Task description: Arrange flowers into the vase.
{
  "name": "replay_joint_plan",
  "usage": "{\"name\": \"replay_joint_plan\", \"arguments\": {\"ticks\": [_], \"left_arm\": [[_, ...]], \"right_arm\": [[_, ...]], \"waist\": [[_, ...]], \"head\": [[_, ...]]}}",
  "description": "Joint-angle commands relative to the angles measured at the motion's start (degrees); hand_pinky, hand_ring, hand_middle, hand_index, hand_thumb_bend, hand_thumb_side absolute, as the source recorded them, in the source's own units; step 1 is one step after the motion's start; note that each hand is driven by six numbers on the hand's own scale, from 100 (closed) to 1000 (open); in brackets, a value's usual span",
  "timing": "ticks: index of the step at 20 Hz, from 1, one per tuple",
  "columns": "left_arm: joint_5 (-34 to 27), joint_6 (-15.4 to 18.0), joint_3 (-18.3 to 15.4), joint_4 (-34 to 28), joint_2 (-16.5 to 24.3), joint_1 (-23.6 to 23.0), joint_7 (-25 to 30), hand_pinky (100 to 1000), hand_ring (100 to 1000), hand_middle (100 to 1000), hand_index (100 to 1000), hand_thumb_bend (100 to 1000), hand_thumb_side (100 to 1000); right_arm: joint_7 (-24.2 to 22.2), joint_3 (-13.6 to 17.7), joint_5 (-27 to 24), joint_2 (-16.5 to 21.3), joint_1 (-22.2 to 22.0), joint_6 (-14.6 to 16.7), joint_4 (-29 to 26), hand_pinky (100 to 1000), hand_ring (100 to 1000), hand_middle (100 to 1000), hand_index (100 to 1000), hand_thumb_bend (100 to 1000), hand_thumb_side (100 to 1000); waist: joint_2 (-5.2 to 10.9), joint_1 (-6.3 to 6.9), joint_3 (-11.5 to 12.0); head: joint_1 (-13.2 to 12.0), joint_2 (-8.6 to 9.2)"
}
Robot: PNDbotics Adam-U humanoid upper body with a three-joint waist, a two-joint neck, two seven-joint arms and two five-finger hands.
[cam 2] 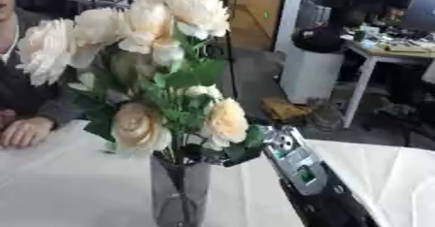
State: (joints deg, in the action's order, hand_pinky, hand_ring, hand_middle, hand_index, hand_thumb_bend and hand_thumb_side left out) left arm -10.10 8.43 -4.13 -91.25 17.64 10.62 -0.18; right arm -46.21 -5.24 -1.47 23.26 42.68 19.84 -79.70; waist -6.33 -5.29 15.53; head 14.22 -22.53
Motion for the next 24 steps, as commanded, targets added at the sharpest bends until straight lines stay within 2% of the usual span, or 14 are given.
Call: {"name": "replay_joint_plan", "arguments": {"ticks": [1, 9, 24], "left_arm": [[-0.24, 0.09, 0.0, -0.5, 0.61, 0.59, 0.19, 792, 776, 737, 789, 1000, 754], [-0.24, 0.08, -0.03, -0.45, 0.57, 0.6, 0.21, 793, 775, 737, 788, 1000, 753], [-0.28, 0.09, -0.07, -0.48, 0.67, 0.53, 0.19, 794, 775, 736, 788, 1000, 754]], "right_arm": [[0.45, 0.94, 0.53, 1.06, 1.58, 2.23, 0.68, 1000, 1000, 1000, 1000, 290, 653], [2.79, 1.0, 2.34, 0.72, 0.92, 3.6, 0.53, 1000, 1000, 1000, 1000, 281, 661], [2.42, 1.65, 1.1, 1.28, 0.46, 2.6, -1.06, 1000, 1000, 1000, 1000, 277, 680]], "waist": [[0.66, 0.54, 0.03], [0.48, 0.44, 0.01], [0.8, 0.58, -0.3]], "head": [[0.19, 0.62], [0.26, 0.69], [0.35, 0.61]]}}
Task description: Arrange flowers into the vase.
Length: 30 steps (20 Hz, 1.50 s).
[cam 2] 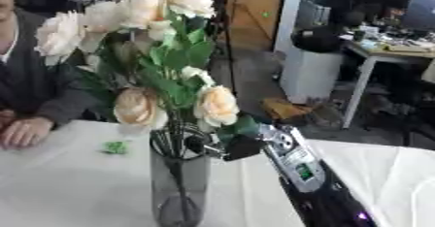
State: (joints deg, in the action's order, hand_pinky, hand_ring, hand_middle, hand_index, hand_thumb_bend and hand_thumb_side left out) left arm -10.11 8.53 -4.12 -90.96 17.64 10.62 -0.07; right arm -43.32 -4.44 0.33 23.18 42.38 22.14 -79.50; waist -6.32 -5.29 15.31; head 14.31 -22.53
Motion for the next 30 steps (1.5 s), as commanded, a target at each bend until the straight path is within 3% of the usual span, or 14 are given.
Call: {"name": "replay_joint_plan", "arguments": {"ticks": [1, 18, 30], "left_arm": [[-0.27, 0.0, -0.1, -0.77, 0.68, 0.52, 0.06, 794, 775, 736, 788, 1000, 754], [-0.17, 0.12, -0.54, -1.01, 0.8, 0.69, -0.42, 794, 774, 736, 788, 1000, 756], [-0.02, 0.25, -1.11, -1.24, 1.05, 0.68, -1.01, 795, 774, 735, 788, 1000, 759]], "right_arm": [[-0.48, 0.92, -0.73, 1.46, 0.61, 0.26, -1.23, 1000, 1000, 1000, 1000, 277, 681], [0.93, 3.53, -2.59, 5.56, -1.97, -0.28, -0.74, 1000, 1000, 1000, 1000, 268, 691], [3.83, 6.64, -3.78, 10.29, -6.86, -0.33, -0.95, 1000, 1000, 1000, 1000, 261, 699]], "waist": [[0.78, 0.58, -0.11], [0.5, 0.7, -1.21], [0.58, 0.64, -2.56]], "head": [[0.23, 0.64], [-0.5, 0.78], [-1.31, 0.92]]}}
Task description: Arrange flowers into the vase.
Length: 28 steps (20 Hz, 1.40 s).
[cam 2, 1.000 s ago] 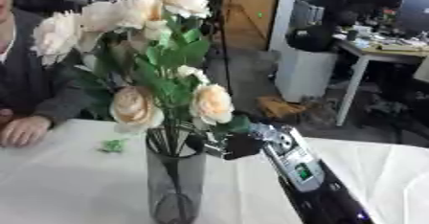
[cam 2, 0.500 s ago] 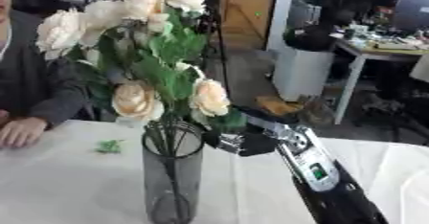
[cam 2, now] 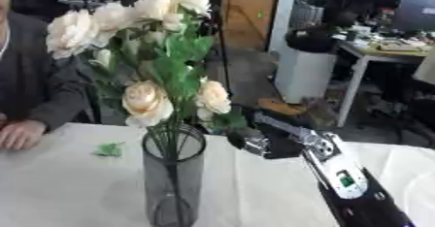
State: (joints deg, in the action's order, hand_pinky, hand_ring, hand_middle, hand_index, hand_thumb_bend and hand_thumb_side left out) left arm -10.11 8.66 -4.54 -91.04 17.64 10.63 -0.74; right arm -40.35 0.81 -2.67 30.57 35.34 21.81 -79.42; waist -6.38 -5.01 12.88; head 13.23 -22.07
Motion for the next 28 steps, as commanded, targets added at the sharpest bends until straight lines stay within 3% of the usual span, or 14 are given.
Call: {"name": "replay_joint_plan", "arguments": {"ticks": [1, 17, 28], "left_arm": [[0.0, 0.14, -0.77, -1.2, 1.07, 0.67, -0.41, 794, 774, 735, 788, 1000, 760], [0.2, 0.44, -1.5, -1.94, 1.58, -0.1, -1.12, 794, 775, 735, 787, 1000, 768], [0.34, 0.51, -1.75, -2.54, 1.72, -0.6, -1.38, 793, 775, 734, 787, 1000, 770]], "right_arm": [[1.24, 1.77, -0.9, 3.39, -0.44, 0.02, -1.15, 1000, 1000, 1000, 1000, 261, 698], [10.23, 9.41, -3.56, 7.99, -12.6, -0.15, -4.69, 1000, 1000, 1000, 1000, 245, 698], [14.91, 13.38, -3.35, 7.32, -19.4, -0.69, -8.55, 986, 1000, 1000, 1000, 223, 691]], "waist": [[0.66, 0.33, -0.32], [1.47, 0.26, -3.98], [1.5, 0.49, -5.25]], "head": [[-0.34, 0.47], [-1.96, 0.05], [-2.57, -0.27]]}}
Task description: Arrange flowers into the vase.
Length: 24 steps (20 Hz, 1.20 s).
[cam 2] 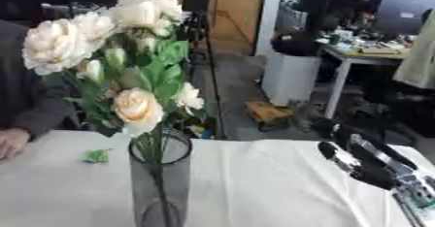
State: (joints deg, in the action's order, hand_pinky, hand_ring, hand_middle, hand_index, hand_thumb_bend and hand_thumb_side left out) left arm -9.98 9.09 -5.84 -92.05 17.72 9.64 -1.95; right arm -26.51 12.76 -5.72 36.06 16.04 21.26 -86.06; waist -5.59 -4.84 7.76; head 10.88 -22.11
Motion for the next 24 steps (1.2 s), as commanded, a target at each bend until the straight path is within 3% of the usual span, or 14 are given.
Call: {"name": "replay_joint_plan", "arguments": {"ticks": [1, 5, 12, 21, 22, 24], "left_arm": [[0.22, 0.09, -0.47, -1.6, 1.66, 0.37, -0.19, 793, 775, 733, 787, 1000, 770], [0.22, 0.08, -0.49, -1.76, 1.68, 0.34, -0.22, 793, 775, 733, 787, 1000, 771], [0.43, 0.2, -0.55, -2.46, 1.81, 0.14, -0.17, 793, 775, 732, 786, 1000, 772], [0.71, 0.17, -0.57, -3.02, 1.87, 0.08, -0.15, 793, 773, 730, 786, 1000, 774], [0.71, 0.17, -0.53, -3.08, 1.85, 0.09, -0.12, 793, 773, 730, 786, 1000, 774], [0.74, 0.15, -0.43, -3.17, 1.86, 0.02, -0.03, 793, 772, 730, 786, 1000, 774]], "right_arm": [[1.44, 1.67, -0.32, 1.69, -0.52, -0.24, -2.27, 983, 1000, 1000, 1000, 220, 689], [2.19, 2.0, -0.4, 1.45, -1.22, -0.61, -3.09, 973, 1000, 999, 1000, 215, 687], [7.44, 4.72, 1.01, 0.28, -6.87, -1.06, -7.25, 943, 1000, 974, 990, 193, 686], [11.22, 5.63, 1.98, -1.47, -10.99, -1.17, -10.02, 881, 1000, 949, 966, 110, 717], [11.62, 5.7, 1.78, -1.75, -11.06, -1.2, -10.16, 869, 998, 946, 962, 100, 737], [12.73, 6.03, 1.15, -2.39, -11.19, -1.46, -10.26, 839, 981, 933, 951, 100, 860]], "waist": [[0.71, 0.35, -0.16], [0.69, 0.41, -0.23], [0.65, 0.54, -1.18], [0.56, 0.56, -2.26], [0.56, 0.64, -2.36], [0.62, 0.75, -2.5]], "head": [[-0.26, -0.24], [-0.36, -0.27], [-1.11, -0.4], [-1.98, -0.28], [-2.01, -0.37], [-2.0, -0.57]]}}
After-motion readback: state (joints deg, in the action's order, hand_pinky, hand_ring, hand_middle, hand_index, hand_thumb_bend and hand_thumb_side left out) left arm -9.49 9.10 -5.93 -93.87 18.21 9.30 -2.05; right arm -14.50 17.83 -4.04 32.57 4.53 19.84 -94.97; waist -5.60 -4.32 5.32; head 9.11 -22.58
